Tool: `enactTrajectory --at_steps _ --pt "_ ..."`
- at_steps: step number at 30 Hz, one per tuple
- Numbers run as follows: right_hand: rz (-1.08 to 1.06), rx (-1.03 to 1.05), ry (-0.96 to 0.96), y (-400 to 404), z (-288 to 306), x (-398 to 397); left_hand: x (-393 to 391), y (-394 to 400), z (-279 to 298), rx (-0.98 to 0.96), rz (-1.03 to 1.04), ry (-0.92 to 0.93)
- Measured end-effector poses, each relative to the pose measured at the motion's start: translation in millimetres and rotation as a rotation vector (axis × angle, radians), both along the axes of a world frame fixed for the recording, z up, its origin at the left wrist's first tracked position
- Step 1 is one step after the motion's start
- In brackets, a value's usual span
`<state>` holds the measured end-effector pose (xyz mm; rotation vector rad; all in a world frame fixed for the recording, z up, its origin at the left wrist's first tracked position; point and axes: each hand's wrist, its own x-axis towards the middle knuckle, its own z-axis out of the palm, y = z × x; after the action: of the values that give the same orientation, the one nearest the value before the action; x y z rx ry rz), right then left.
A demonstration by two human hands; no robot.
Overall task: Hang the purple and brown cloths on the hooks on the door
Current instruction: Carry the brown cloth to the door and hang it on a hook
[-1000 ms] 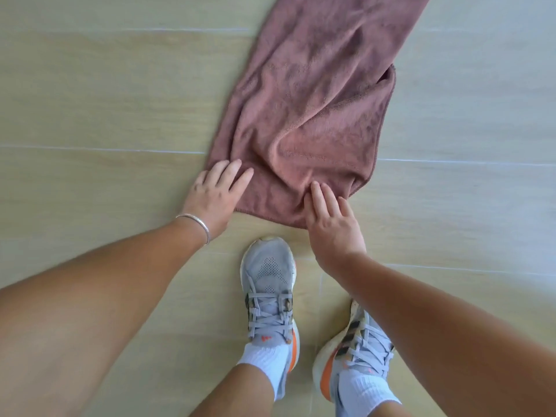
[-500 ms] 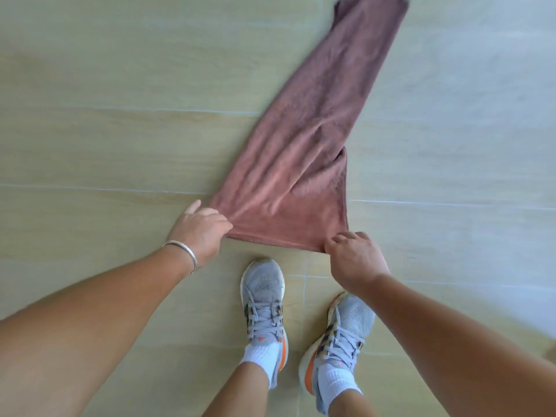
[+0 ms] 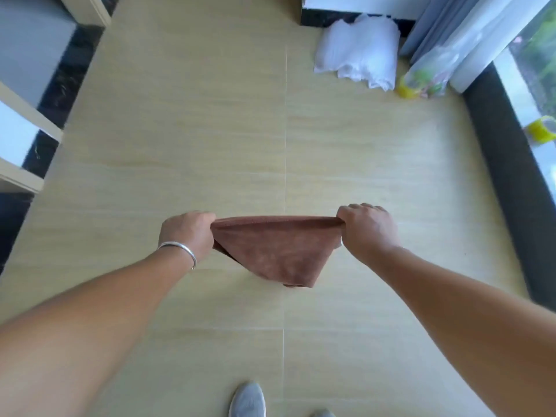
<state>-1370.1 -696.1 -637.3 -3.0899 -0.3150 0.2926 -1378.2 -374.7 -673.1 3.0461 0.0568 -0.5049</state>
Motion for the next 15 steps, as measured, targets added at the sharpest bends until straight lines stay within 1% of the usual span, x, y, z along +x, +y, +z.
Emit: enactTrajectory --at_steps 4,8,11,13,15 --pt "-0.074 0.082 -0.189 4.0 109.7 70.9 78.9 12.0 110.0 -0.085 0.032 -0.239" --pt "-0.102 0.167 -0.361 3.9 181.6 94.4 108.8 21.8 188.5 -0.121 -0.013 -0.453" --pt "-0.057 0.229 -0.435 -0.5 204.1 86.7 99.1 30.5 220.1 -0.107 -0.047 -0.563" --pt "-0.004 0.257 -0.474 -4.4 203.6 71.3 78.1 35.4 226.4 -0.086 -0.068 -0.577" --pt "0.049 0.279 -0.436 -10.0 192.0 47.7 47.5 39.9 219.2 -0.075 -0.074 -0.554"
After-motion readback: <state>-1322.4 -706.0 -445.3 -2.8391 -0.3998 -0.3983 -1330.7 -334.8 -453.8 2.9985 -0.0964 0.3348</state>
